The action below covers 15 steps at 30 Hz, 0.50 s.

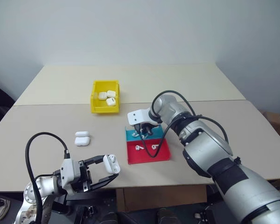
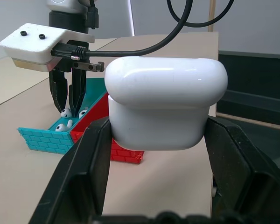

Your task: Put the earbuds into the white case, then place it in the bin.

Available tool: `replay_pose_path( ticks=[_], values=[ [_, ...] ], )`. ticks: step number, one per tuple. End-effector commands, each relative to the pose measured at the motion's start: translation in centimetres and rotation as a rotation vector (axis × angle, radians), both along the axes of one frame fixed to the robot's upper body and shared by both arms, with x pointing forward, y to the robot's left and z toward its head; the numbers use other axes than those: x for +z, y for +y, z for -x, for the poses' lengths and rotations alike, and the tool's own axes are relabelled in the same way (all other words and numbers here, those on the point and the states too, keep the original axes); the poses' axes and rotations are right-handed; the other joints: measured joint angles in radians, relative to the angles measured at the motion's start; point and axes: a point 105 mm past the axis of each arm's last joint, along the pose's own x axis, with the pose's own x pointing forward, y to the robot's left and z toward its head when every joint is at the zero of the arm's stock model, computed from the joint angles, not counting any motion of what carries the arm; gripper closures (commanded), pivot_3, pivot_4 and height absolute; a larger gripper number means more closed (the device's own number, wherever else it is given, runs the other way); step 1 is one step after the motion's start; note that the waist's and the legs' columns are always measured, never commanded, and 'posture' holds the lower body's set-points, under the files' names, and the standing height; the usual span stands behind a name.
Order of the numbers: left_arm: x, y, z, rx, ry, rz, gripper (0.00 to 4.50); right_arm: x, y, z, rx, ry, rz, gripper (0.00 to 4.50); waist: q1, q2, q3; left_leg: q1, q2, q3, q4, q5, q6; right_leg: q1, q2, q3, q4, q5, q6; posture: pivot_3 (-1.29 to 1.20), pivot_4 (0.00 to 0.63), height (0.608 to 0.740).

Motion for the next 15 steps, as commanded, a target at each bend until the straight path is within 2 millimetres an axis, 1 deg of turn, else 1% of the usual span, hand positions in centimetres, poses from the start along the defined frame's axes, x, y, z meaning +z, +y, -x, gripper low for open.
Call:
replay_pose_path(
  ticks=[1, 4, 7, 11, 15],
  values=[
    [0.6, -0.1, 0.0, -0.006, -0.039, -0.007, 1.75, -0.2, 0.0, 0.1, 0.013, 0.0, -0.004, 3.51, 0.0, 0.0, 0.0, 0.0, 0.0, 0.0, 0.0, 0.0, 0.0, 0.0, 0.0, 0.0, 0.0, 0.0, 0.0, 0.0, 0.15, 0.74],
    [0.7, -0.1, -0.2, -0.008, -0.044, -0.001, 1.75, 0.4, 0.1, -0.1, 0.012, -0.01, -0.021, 3.51, 0.0, 0.0, 0.0, 0.0, 0.0, 0.0, 0.0, 0.0, 0.0, 0.0, 0.0, 0.0, 0.0, 0.0, 0.0, 0.0, 0.15, 0.74],
    [1.0, 0.0, -0.5, -0.011, -0.048, 0.007, 1.75, 2.0, 0.1, -0.4, 0.007, -0.037, -0.064, 3.51, 0.001, 0.0, 0.0, 0.0, 0.0, 0.0, 0.0, 0.0, 0.0, 0.0, 0.0, 0.0, 0.0, 0.0, 0.0, 0.0, 0.15, 0.74],
    [1.3, -0.1, -1.1, -0.028, -0.056, 0.016, 1.75, 5.5, -0.2, -0.9, -0.031, -0.055, -0.203, 3.51, 0.003, 0.0, 0.0, 0.0, 0.0, 0.0, 0.0, 0.0, 0.0, 0.0, 0.0, 0.0, 0.0, 0.0, 0.0, 0.0, 0.15, 0.74],
    [2.1, -0.4, -2.1, -0.045, -0.07, 0.05, 1.75, 9.5, -1.6, -0.8, -0.069, -0.054, -0.38, 3.51, 0.006, 0.0, 0.0, -0.001, 0.0, 0.0, 0.0, 0.0, 0.0, 0.0, 0.0, 0.0, 0.0, 0.0, 0.0, 0.0, 0.15, 0.74]
  ],
)
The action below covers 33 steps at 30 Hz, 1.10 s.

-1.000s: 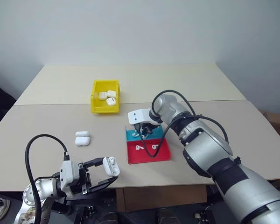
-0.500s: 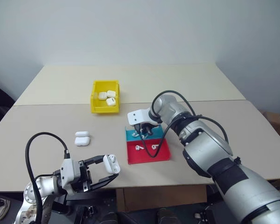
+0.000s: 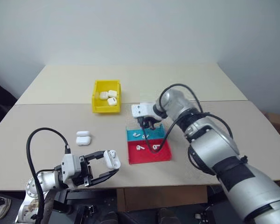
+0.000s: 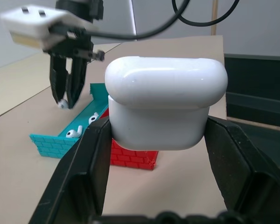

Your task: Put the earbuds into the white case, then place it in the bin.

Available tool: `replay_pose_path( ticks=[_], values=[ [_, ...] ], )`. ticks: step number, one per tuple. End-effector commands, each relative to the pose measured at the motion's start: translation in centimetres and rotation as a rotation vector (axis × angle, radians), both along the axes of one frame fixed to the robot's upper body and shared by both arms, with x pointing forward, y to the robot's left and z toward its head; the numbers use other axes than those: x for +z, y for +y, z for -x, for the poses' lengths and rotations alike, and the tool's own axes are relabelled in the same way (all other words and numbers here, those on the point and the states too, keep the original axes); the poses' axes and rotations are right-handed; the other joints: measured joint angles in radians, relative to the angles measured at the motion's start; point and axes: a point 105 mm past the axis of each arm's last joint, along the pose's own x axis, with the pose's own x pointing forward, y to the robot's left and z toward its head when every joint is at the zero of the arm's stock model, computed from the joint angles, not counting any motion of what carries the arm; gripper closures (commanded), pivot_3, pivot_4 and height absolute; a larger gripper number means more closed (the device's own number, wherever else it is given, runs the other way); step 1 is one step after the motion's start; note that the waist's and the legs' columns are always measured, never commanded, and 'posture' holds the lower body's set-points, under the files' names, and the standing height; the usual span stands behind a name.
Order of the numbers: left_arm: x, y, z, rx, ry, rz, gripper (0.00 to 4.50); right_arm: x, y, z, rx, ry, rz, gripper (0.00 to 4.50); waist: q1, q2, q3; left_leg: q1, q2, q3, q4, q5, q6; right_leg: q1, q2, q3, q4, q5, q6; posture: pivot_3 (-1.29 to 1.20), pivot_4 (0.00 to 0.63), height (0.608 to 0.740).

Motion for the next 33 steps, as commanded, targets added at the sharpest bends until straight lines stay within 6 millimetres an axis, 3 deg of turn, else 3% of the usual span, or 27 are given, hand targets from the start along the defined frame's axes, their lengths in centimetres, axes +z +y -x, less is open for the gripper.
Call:
replay_pose_path(
  ticks=[1, 6, 10, 12, 16, 21, 27, 33],
  values=[
    [1.4, -0.6, -0.8, -0.025, -0.032, 0.05, 1.75, 5.8, -0.3, 0.5, 0.005, -0.047, -0.209, 3.51, 0.003, 0.0, 0.0, 0.0, 0.0, 0.0, 0.0, 0.0, 0.0, 0.0, 0.0, 0.0, 0.0, 0.0, 0.0, 0.0, 0.15, 0.74],
    [3.5, -2.1, -2.2, -0.099, -0.075, 0.115, 1.75, 12.0, -2.9, 4.3, 0.059, -0.114, -0.637, 3.51, 0.014, 0.0, 0.0, 0.0, 0.0, -0.002, 0.0, 0.0, 0.0, 0.003, 0.0, -0.002, -0.001, 0.0, 0.001, 0.0, 0.15, 0.74],
    [5.2, -3.2, -3.1, -0.153, -0.083, 0.17, 1.75, 13.6, -4.8, 9.5, 0.155, -0.174, -0.904, 3.51, 0.021, 0.0, 0.0, 0.0, 0.0, -0.003, 0.001, 0.0, 0.0, 0.003, 0.0, -0.002, 0.0, 0.0, 0.001, 0.0, 0.15, 0.74],
    [6.0, -4.1, -3.5, -0.197, -0.085, 0.198, 1.75, 13.5, -5.5, 12.2, 0.214, -0.192, -1.03, 3.51, 0.019, 0.0, 0.0, 0.0, -0.001, -0.002, 0.002, 0.0, 0.0, 0.003, 0.0, -0.001, 0.0, 0.0, 0.001, 0.0, 0.15, 0.74],
    [6.9, -5.7, -4.1, -0.269, -0.077, 0.228, 1.75, 13.2, -6.3, 14.6, 0.202, -0.206, -1.235, 3.51, 0.008, 0.0, 0.0, 0.001, -0.001, -0.003, 0.003, 0.0, 0.0, 0.005, 0.0, -0.001, 0.0, 0.0, 0.002, 0.0, 0.15, 0.74],
    [8.0, -7.1, -4.4, -0.339, -0.065, 0.266, 1.75, 11.5, -5.6, 18.0, 0.303, -0.135, -1.309, 3.51, 0.003, 0.0, 0.0, 0.002, -0.001, -0.004, 0.004, 0.0, 0.0, 0.006, 0.001, -0.001, 0.0, 0.001, 0.003, 0.0, 0.15, 0.74],
    [8.3, -7.2, -4.4, -0.373, -0.058, 0.263, 1.75, 9.6, -3.9, 19.3, 0.356, -0.047, -1.293, 3.51, -0.004, 0.0, 0.0, 0.003, -0.001, -0.004, 0.004, 0.0, 0.0, 0.006, 0.001, 0.0, 0.0, 0.0, 0.003, 0.0, 0.15, 0.74],
    [8.0, -6.9, -4.3, -0.381, -0.061, 0.25, 1.75, 7.8, -2.7, 18.7, 0.342, -0.023, -1.211, 3.51, 0.001, -0.001, 0.0, 0.003, -0.001, -0.004, 0.004, 0.0, 0.0, 0.006, 0.001, 0.0, 0.0, 0.0, 0.003, 0.0, 0.15, 0.74]
  ],
)
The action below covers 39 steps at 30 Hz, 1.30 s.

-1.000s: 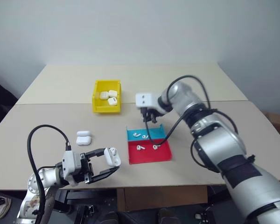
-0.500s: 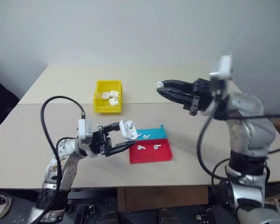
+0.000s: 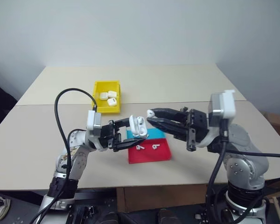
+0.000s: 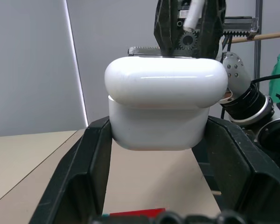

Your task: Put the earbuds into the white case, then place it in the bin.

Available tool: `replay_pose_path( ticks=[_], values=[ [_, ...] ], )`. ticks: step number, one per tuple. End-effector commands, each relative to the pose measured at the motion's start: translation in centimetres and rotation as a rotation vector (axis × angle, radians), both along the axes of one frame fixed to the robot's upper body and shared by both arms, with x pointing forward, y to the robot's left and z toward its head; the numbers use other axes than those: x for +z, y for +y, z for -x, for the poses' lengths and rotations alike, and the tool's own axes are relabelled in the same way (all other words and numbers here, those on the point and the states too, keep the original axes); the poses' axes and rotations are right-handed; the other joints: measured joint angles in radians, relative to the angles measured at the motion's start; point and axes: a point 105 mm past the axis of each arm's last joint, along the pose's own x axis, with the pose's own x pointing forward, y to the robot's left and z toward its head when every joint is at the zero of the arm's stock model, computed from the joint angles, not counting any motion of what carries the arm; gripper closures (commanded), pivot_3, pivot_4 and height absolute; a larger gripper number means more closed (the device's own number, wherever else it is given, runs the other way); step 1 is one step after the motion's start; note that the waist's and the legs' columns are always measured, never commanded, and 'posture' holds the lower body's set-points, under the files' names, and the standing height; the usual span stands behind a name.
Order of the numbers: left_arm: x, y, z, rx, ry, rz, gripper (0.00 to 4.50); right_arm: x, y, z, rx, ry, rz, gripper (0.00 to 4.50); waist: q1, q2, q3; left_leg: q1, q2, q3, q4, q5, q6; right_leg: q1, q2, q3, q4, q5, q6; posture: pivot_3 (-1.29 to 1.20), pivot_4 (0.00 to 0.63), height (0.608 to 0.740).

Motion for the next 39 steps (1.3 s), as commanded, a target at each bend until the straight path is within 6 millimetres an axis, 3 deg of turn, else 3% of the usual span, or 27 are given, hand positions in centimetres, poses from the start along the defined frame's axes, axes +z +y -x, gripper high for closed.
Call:
replay_pose_path(
  ticks=[1, 12, 28, 32, 36, 39],
  values=[
    [0.6, 0.2, 0.2, -0.003, -0.037, 0.006, 1.75, -0.2, 0.3, 0.2, -0.003, -0.038, 0.017, 3.51, 0.001, 0.0, 0.0, 0.0, 0.0, 0.0, 0.0, 0.0, 0.0, 0.0, 0.0, 0.0, 0.0, 0.0, 0.0, 0.0, 0.15, 0.74],
    [0.3, 0.2, 0.5, 0.004, -0.05, 0.004, 1.75, -2.1, 0.6, -0.6, -0.031, -0.015, 0.1, 3.51, 0.001, 0.0, 0.0, -0.001, 0.0, 0.0, 0.0, 0.0, 0.0, 0.0, 0.0, 0.0, -0.001, 0.0, 0.0, 0.0, 0.15, 0.74],
    [0.1, 0.1, 0.4, 0.021, -0.053, -0.003, 1.75, -3.3, 0.7, -0.6, -0.019, -0.01, 0.159, 3.51, 0.001, 0.0, 0.0, -0.001, 0.0, 0.0, 0.0, 0.0, 0.0, 0.0, 0.0, 0.0, -0.001, 0.0, 0.0, 0.0, 0.15, 0.74],
    [0.0, 0.0, 0.3, 0.03, -0.058, -0.009, 1.75, -3.6, 0.8, -0.4, -0.011, -0.025, 0.188, 2.51, 0.001, 0.0, 0.0, -0.001, 0.0, 0.0, 0.0, 0.0, 0.0, 0.0, 0.0, 0.0, -0.001, 0.0, 0.0, 0.0, 0.15, 0.74],
    [0.0, -0.1, 0.2, 0.033, -0.056, -0.008, 1.75, -3.9, 0.7, -0.6, -0.027, -0.024, 0.202, 1.06, 0.001, 0.0, 0.0, -0.001, 0.0, 0.0, 0.0, 0.0, 0.0, 0.0, 0.0, 0.0, -0.001, 0.0, 0.001, 0.0, 0.15, 0.74],
    [-0.1, -0.1, 0.1, 0.036, -0.054, -0.013, 1.75, -3.9, 0.6, -0.8, -0.033, -0.023, 0.209, 1.06, 0.002, 0.0, 0.0, -0.001, 0.0, 0.0, 0.0, 0.0, 0.0, 0.0, 0.0, 0.0, -0.001, 0.0, 0.001, 0.0, 0.15, 0.74]
  ],
)
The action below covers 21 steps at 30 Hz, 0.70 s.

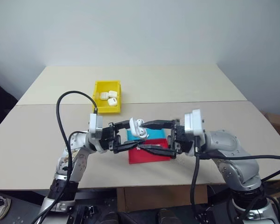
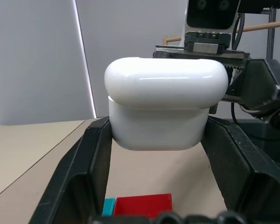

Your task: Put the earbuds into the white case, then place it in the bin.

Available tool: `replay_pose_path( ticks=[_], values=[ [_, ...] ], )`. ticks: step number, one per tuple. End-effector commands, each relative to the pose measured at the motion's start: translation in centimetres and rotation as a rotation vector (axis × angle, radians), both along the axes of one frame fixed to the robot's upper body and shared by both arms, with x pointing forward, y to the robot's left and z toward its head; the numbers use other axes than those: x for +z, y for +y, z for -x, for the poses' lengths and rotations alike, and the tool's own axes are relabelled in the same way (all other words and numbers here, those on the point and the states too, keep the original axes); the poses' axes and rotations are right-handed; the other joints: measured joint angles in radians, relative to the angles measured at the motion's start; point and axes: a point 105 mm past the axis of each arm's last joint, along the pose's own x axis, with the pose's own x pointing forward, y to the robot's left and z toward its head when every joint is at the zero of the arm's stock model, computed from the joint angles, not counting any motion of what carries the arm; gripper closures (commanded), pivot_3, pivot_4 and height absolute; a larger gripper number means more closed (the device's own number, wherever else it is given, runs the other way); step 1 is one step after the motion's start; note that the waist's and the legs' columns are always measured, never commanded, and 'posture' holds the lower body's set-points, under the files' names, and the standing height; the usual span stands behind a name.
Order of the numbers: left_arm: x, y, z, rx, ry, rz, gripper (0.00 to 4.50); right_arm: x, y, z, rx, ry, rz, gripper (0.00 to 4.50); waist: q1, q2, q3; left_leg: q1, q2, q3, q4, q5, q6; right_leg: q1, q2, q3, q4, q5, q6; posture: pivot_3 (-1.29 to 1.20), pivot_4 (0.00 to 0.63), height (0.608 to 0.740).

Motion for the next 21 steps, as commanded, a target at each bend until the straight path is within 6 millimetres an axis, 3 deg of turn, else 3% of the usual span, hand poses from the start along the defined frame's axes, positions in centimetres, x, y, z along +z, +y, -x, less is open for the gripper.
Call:
replay_pose_path(
  ticks=[1, 12, 16, 21],
  values=[
    [0.8, -0.1, 0.3, -0.01, -0.052, 0.012, 1.75, 0.3, -0.3, 0.1, -0.008, -0.029, 0.004, 1.06, 0.0, 0.0, 0.0, 0.0, 0.0, 0.0, 0.0, 0.0, 0.0, 0.0, 0.0, 0.0, 0.0, 0.0, 0.0, 0.0, 0.15, 0.74],
    [0.7, -0.3, -2.4, 0.123, -0.06, 0.0, 1.75, 1.0, -2.0, -0.2, -0.059, -0.026, 0.016, 1.06, 0.003, 0.0, 0.0, 0.0, 0.0, 0.0, 0.0, 0.0, 0.0, 0.0, 0.0, 0.0, 0.0, 0.0, 0.0, 0.0, 0.15, 0.74],
    [0.8, -0.6, -3.3, 0.174, -0.088, -0.017, 1.75, 1.1, -1.4, 0.6, -0.034, -0.021, 0.01, 1.91, 0.003, 0.0, 0.0, 0.0, 0.0, 0.0, 0.0, 0.0, 0.0, 0.0, 0.0, 0.0, 0.0, 0.0, 0.0, 0.0, 0.15, 0.74],
    [1.0, -1.4, -4.1, 0.226, -0.077, -0.029, 1.75, 0.9, -0.1, 0.6, -0.035, -0.023, 0.005, 3.71, 0.003, -0.001, 0.0, 0.0, 0.0, 0.0, 0.0, 0.0, 0.0, 0.0, 0.0, 0.0, -0.001, 0.0, 0.0, 0.0, 0.15, 0.74]
  ],
)
